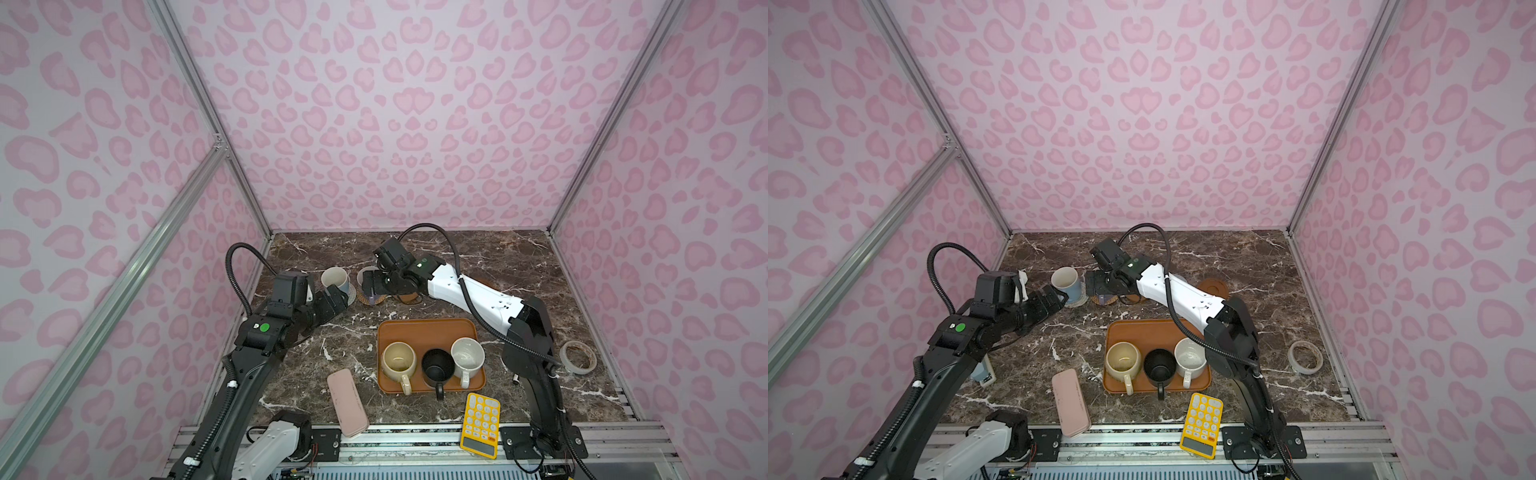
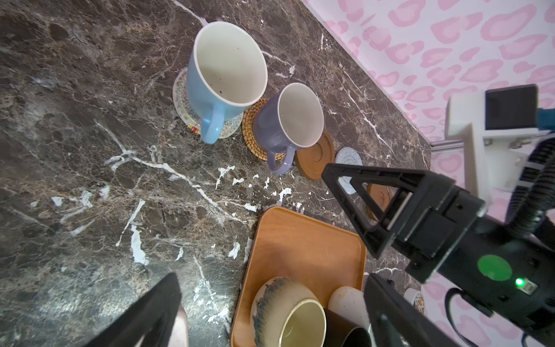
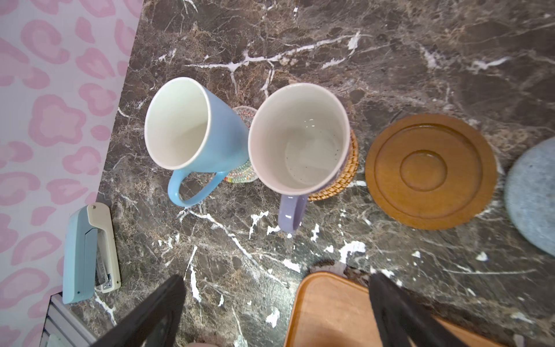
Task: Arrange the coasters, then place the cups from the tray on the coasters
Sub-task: 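Open right gripper and raise it off the lavender mug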
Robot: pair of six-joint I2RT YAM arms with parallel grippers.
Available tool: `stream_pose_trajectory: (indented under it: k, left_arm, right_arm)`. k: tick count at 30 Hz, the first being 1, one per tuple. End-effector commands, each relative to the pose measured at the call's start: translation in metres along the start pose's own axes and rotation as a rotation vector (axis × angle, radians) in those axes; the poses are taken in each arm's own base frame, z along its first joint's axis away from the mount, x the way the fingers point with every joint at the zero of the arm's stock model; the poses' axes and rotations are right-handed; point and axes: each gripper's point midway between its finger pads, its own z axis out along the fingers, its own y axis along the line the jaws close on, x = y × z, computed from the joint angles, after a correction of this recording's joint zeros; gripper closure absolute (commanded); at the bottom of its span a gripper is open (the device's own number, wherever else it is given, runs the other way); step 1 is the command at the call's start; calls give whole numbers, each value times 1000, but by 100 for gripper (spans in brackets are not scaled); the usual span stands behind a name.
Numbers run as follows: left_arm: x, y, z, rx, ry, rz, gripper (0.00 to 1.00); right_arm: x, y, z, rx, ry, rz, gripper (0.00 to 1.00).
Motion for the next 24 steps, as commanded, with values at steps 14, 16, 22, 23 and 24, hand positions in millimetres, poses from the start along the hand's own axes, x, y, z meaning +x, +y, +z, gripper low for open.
stream_pose_trajectory:
  k: [14,16,22,23,24]
  left_arm:
    - [30,-11,-15,32,98,32,3]
    - [39,-14,-14,26,114,49,3]
    - [73,-19,-9,-7,170,115,3]
    - [79,-18,-7,-13,178,120,3]
    - [85,-17,-5,-19,189,128,3]
  right_arm:
    - [-8,-54,-104,175,-218,-192,3]
    - [-6,-58,-116,162,-246,-191,3]
    - [11,-79,-135,21,-217,-83,3]
    - [14,-84,-138,8,-213,-76,3]
    - [17,-89,-143,15,-218,-77,3]
